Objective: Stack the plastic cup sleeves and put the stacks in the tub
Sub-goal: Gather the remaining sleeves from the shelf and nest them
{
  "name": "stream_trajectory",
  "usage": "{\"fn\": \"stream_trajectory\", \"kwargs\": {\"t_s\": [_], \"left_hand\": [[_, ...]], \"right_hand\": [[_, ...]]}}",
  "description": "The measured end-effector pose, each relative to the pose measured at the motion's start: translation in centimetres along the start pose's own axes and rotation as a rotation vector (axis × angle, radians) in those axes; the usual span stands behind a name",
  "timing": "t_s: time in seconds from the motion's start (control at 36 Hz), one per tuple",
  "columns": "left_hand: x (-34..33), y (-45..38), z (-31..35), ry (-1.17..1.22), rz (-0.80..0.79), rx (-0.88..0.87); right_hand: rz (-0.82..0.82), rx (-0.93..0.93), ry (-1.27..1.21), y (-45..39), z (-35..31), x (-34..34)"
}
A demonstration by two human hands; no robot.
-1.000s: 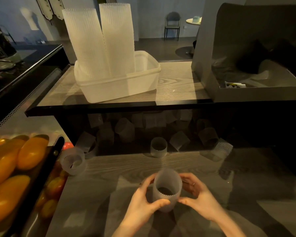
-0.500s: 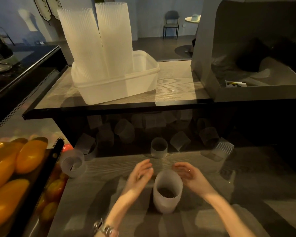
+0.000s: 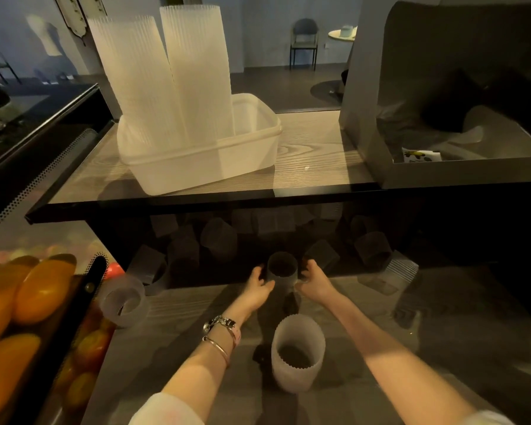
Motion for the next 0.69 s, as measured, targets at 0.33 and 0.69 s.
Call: {"fn": "stream_trajectory", "kwargs": {"t_s": [0.33,0.69], "left_hand": [[-0.5,1.3,-2.0,-0.25,0.006,-0.094],[0.4,4.9,-0.4,-0.057,-0.011,-0.188]], "right_hand": [[-0.031,0.135,0.135,2.3,1.7,-0.5],[-0.099,0.143,-0.1,5.2,-1.0,0.9]]}}
Point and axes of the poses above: each hand's wrist, its own y-axis away from the middle knuckle, its own x-axis out of the back of the hand, z = x × y, the point moved 5 cm from there along -y, towards the middle knuckle, and after that the axes turned 4 degrees about -y, right-handed, at the moved point
